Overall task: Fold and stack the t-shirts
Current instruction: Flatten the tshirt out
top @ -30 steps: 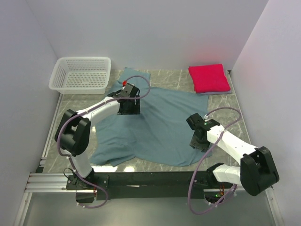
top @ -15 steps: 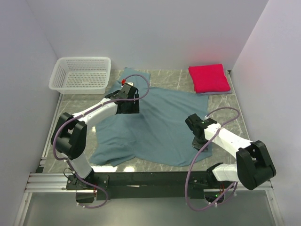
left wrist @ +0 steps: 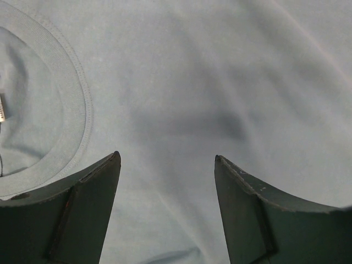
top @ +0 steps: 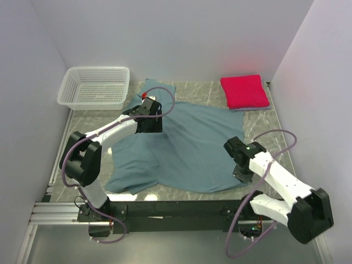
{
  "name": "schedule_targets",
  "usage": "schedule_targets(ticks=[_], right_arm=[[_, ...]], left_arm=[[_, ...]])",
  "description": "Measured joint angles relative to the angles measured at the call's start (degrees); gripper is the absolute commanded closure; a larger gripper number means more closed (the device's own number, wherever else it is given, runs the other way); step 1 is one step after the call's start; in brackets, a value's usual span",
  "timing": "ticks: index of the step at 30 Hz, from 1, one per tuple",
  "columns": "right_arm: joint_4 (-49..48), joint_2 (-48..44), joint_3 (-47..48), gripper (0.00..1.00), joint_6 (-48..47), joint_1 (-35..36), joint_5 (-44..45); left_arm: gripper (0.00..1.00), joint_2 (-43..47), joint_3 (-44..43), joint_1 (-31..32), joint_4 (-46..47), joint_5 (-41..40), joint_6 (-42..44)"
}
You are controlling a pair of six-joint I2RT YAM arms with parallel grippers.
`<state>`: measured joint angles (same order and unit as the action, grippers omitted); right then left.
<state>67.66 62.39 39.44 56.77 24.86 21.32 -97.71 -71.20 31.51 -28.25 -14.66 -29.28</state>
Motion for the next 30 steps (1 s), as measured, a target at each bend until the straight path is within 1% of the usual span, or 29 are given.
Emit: schedule_targets(ticks=[3,5,6,8,9,11,12,14,17,18,19,21,23,27,28,30], right_arm=[[3.7,-4.7,0.3,0.89,1.1,0.5,-0.5],[5.8,-7.0,1.4,0.89,1.7,0.7,-0.7],[6.5,-8.0,2.1,0.83,2.0,0.7,-0.7],[7.2,-9.9,3.4,0.79,2.5,0.7,-0.9],[7.3,-11.1,3.8,0.67,2.8,0.7,-1.2],[7.5,-13.8,4.3,0.59,3.6,0.7,-1.8],[7.8,-15.5,4.5,0.54,3.9,0.7,-2.3],[8.0,-18.4,4.5,0.47,4.5,0.7,-3.1],[7.7,-21.5,4.5,0.42,4.1,0.7,-4.0],[6.4,-22.1,4.4,0.38,3.3,0.7,-4.6],[4.5,-22.2,4.4,0.38,2.5,0.7,-5.1],[-1.3,-20.9,4.1,0.38,0.3,0.3,-6.3],[-7.2,-17.3,4.1,0.37,-2.0,-0.1,-7.4],[-19.8,-5.5,4.1,0.38,-8.3,-3.0,-8.7],[-23.4,-1.4,4.2,0.38,-10.6,-4.6,-10.0],[-27.9,4.1,4.3,0.38,-13.9,-7.2,-11.2]], left_arm=[[0.26,-0.1,0.0,-0.2,-0.2,-0.3,0.0],[0.26,-0.2,0.0,-0.5,-0.3,-0.5,-0.1],[0.26,-0.2,0.0,-0.5,-0.2,-0.5,-0.1],[0.26,-0.5,0.0,-1.0,-0.3,-0.8,-0.2],[0.26,-0.7,0.0,-1.2,-0.4,-0.9,-0.2],[0.26,-0.8,0.0,-1.8,-0.5,-0.9,-0.4],[0.26,-0.8,0.0,-2.1,-0.5,-0.8,-0.5],[0.26,-0.8,0.0,-2.8,-0.5,-0.8,-0.8],[0.26,-0.8,0.0,-3.9,-0.5,-0.7,-1.8],[0.26,-0.8,0.0,-4.2,-0.5,-0.7,-2.0],[0.27,-0.8,0.0,-4.5,-0.6,-0.7,-2.2],[0.3,-0.8,0.0,-5.1,-1.0,-0.7,-3.1],[0.34,-0.8,0.1,-6.1,-1.4,-0.7,-4.2],[0.4,-0.3,2.5,-9.9,-1.6,-0.6,-6.0],[0.41,-0.2,3.5,-11.2,-1.6,-0.6,-6.3],[0.45,-0.2,5.1,-13.6,-1.9,-0.6,-6.9]])
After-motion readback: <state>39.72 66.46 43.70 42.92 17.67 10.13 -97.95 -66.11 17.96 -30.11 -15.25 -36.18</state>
